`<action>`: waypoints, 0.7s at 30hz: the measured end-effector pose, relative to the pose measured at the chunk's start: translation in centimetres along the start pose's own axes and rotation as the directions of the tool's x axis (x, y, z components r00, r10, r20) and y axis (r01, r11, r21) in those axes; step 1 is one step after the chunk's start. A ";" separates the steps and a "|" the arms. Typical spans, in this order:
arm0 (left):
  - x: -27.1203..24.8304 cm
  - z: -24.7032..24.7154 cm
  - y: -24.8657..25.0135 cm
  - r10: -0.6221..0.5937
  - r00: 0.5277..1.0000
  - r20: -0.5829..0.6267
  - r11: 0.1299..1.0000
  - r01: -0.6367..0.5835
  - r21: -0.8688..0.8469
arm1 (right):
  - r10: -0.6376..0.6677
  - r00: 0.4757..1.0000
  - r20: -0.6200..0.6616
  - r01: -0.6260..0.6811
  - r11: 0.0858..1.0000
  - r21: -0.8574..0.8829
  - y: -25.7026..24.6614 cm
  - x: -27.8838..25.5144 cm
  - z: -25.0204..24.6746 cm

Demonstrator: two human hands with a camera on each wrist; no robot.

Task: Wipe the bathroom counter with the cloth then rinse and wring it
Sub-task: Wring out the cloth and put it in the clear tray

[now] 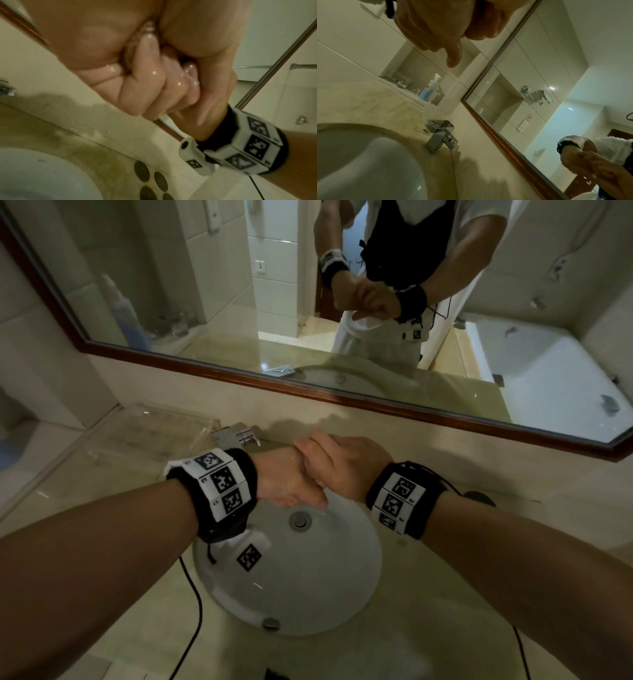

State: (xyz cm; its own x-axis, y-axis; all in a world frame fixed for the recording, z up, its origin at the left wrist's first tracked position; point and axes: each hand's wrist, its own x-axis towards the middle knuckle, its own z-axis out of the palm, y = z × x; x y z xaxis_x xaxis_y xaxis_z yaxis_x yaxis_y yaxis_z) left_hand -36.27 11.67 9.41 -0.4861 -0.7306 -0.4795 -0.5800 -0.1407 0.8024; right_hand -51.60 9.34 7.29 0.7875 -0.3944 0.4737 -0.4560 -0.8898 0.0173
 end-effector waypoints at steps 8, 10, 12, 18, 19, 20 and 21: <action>1.3 -0.6 -0.3 -0.027 0.939 -0.343 0.933 0.146 0.327 | 0.364 0.841 0.399 -0.220 0.906 -0.363 -1.8 2.9 -0.9; 1.5 -0.8 -0.3 0.005 0.920 -0.392 0.829 0.215 0.516 | 0.425 0.809 0.407 -0.323 0.899 -0.297 -2.0 3.2 -0.8; 1.6 -0.7 -0.3 0.026 0.906 -0.423 0.729 0.272 0.628 | 0.507 0.763 0.400 -0.462 0.862 -0.210 -2.2 3.3 -0.6; 1.1 0.0 -1.2 0.222 0.913 -0.343 0.423 0.227 0.877 | 0.590 0.559 0.583 -0.726 0.688 0.001 -2.7 3.1 -0.8; 1.0 0.1 -1.3 0.238 0.918 -0.317 0.368 0.217 0.904 | 0.591 0.526 0.611 -0.761 0.648 0.028 -2.7 3.1 -0.7; 0.8 0.1 -1.4 0.245 0.924 -0.293 0.314 0.211 0.926 | 0.589 0.503 0.633 -0.786 0.616 0.053 -2.7 3.1 -0.5; 0.7 0.2 -1.5 0.250 0.930 -0.268 0.260 0.202 0.944 | 0.581 0.482 0.656 -0.810 0.581 0.080 -2.7 3.0 -0.3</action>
State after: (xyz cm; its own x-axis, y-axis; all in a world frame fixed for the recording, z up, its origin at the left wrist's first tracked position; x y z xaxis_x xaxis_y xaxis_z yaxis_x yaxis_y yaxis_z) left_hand -35.85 11.50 7.87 -0.4217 -0.8942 -0.1502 -0.8665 0.4462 -0.2237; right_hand -48.12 10.60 8.96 0.3865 -0.8576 -0.3394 -0.8696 -0.2162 -0.4439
